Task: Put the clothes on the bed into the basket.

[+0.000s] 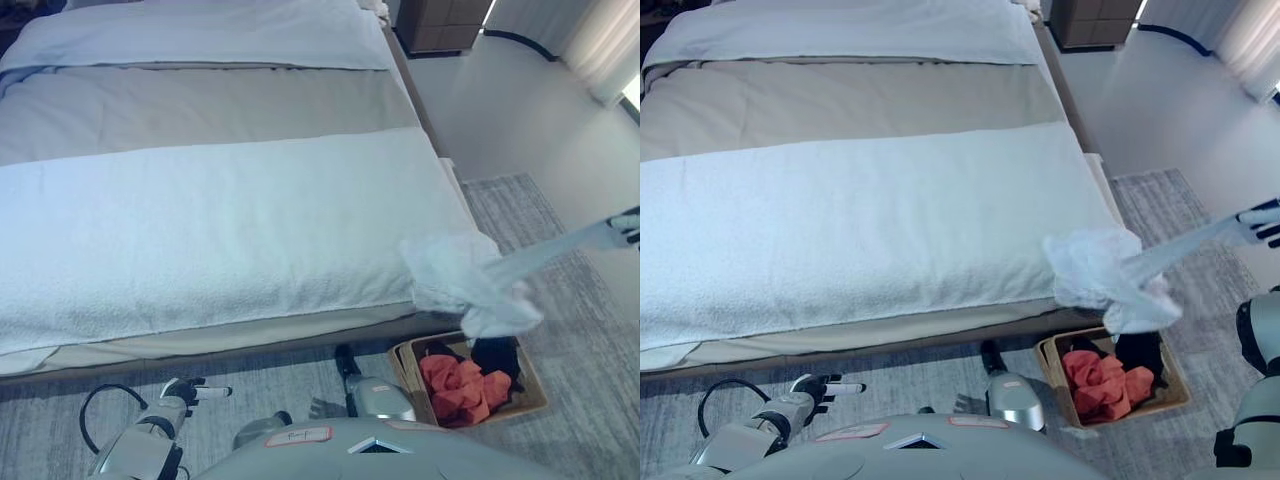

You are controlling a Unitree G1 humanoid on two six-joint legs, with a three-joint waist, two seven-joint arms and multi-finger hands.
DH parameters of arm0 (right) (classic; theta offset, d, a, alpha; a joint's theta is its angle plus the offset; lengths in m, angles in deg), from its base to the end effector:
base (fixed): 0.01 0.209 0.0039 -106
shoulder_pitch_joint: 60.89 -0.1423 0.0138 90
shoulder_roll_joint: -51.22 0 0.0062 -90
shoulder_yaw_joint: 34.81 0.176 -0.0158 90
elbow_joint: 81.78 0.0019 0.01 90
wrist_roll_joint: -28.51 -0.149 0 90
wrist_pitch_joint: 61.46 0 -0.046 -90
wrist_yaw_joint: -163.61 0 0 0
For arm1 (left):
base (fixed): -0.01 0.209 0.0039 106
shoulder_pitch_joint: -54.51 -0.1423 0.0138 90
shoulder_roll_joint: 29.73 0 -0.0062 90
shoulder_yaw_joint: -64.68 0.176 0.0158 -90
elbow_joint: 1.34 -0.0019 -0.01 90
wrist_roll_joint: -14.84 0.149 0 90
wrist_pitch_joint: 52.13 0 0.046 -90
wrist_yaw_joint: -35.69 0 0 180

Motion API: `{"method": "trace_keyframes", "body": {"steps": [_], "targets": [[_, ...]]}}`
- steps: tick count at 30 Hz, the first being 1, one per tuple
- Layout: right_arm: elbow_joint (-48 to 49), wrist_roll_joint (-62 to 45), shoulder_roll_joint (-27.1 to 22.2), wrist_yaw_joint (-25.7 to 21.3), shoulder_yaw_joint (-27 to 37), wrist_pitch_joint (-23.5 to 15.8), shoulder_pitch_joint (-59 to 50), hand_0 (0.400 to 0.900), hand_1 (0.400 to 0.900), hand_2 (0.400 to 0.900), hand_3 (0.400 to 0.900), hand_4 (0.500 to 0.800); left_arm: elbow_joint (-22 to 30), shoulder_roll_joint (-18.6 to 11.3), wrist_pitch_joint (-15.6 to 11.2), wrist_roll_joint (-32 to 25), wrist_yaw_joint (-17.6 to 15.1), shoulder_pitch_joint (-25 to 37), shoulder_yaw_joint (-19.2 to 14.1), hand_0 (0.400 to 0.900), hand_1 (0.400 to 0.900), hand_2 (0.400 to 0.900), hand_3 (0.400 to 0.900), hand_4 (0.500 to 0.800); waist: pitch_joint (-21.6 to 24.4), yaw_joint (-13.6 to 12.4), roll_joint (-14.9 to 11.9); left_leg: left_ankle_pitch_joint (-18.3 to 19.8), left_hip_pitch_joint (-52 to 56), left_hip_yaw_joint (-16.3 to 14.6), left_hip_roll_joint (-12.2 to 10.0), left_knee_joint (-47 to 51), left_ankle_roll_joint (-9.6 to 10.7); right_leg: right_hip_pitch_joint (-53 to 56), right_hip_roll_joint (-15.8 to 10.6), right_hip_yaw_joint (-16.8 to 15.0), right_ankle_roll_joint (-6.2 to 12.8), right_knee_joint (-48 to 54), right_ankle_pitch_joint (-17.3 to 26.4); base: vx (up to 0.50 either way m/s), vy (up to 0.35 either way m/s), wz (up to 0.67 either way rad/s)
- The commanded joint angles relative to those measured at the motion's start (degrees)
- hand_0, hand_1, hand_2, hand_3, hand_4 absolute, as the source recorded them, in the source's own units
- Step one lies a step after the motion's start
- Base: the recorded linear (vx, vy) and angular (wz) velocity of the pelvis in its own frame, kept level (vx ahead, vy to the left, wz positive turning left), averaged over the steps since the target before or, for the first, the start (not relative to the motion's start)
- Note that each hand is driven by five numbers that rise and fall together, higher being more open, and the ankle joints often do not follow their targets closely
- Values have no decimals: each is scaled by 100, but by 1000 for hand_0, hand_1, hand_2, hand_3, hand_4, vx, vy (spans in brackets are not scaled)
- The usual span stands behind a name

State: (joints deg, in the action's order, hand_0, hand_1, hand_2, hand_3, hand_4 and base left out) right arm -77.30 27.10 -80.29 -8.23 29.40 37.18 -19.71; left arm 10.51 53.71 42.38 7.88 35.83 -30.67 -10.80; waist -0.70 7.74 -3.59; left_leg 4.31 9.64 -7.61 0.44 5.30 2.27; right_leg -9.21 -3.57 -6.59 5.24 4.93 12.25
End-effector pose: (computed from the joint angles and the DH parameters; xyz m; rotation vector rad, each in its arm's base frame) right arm 0.2316 -0.4244 0.1421 -0.8177 0.8810 -0.5728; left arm 0.0774 0.2782 -0.1028 0.4029 1.3681 0.1515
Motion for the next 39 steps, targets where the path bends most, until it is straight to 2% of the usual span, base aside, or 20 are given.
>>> {"method": "trace_keyframes", "body": {"steps": [1, 8, 17, 18, 19, 20, 39], "targets": [[-122, 194, -631, -154, -102, -117, -523, 400, 400, 400, 400, 500, -182, -541, 14, 213, -41, 174, -62, 900, 900, 900, 900, 800, 63, -16, -24, 385, -18, -17, -4, -181, -93, -92, -79, -45, 563, -334, -212, 0, 0, 0], [-132, 151, -691, -59, 247, -84, 11, 400, 400, 400, 400, 500, -229, -568, 68, 271, -38, 198, -86, 900, 900, 900, 900, 800, 68, 29, 15, 395, 21, 19, -20, -159, -92, -53, -66, -59, 530, -332, -248, 0, 0, 0], [-114, 109, -496, 10, 448, -47, 348, 400, 400, 400, 400, 500, -227, -557, 89, 256, -20, 149, -157, 900, 900, 900, 900, 800, 23, -16, 93, 457, 11, -18, 6, -256, -122, -70, -57, -101, 533, -320, -237, -4, -8, -5], [-118, 112, -479, 33, 456, -54, 386, 467, 467, 467, 467, 540, -231, -557, 89, 269, -15, 150, -155, 900, 900, 900, 900, 800, 20, -25, 99, 458, 5, -10, 8, -267, -121, -72, -60, -102, 530, -327, -238, 0, 0, 0], [-155, 169, -469, 31, 468, -42, 421, 778, 778, 778, 778, 727, -222, -548, 87, 285, -15, 152, -134, 900, 900, 900, 900, 800, 18, -32, 106, 459, -4, -3, 10, -274, -122, -70, -65, -95, 526, -328, -242, -4, -8, 6], [-173, 183, -483, 37, 464, -27, 388, 900, 900, 900, 900, 800, -227, -550, 100, 288, -13, 163, -130, 900, 900, 900, 900, 800, 17, -39, 107, 459, -10, 0, 10, -284, -121, -66, -71, -87, 523, -328, -241, -3, -6, 6], [-209, 286, -247, 156, 608, 16, 828, 900, 900, 900, 900, 800, -220, -537, 129, 351, 29, 197, -107, 900, 900, 900, 900, 800, -14, -107, 149, 447, -39, 94, 22, -267, -132, -17, -116, -17, 499, -293, -255, 0, -3, 1]]}}
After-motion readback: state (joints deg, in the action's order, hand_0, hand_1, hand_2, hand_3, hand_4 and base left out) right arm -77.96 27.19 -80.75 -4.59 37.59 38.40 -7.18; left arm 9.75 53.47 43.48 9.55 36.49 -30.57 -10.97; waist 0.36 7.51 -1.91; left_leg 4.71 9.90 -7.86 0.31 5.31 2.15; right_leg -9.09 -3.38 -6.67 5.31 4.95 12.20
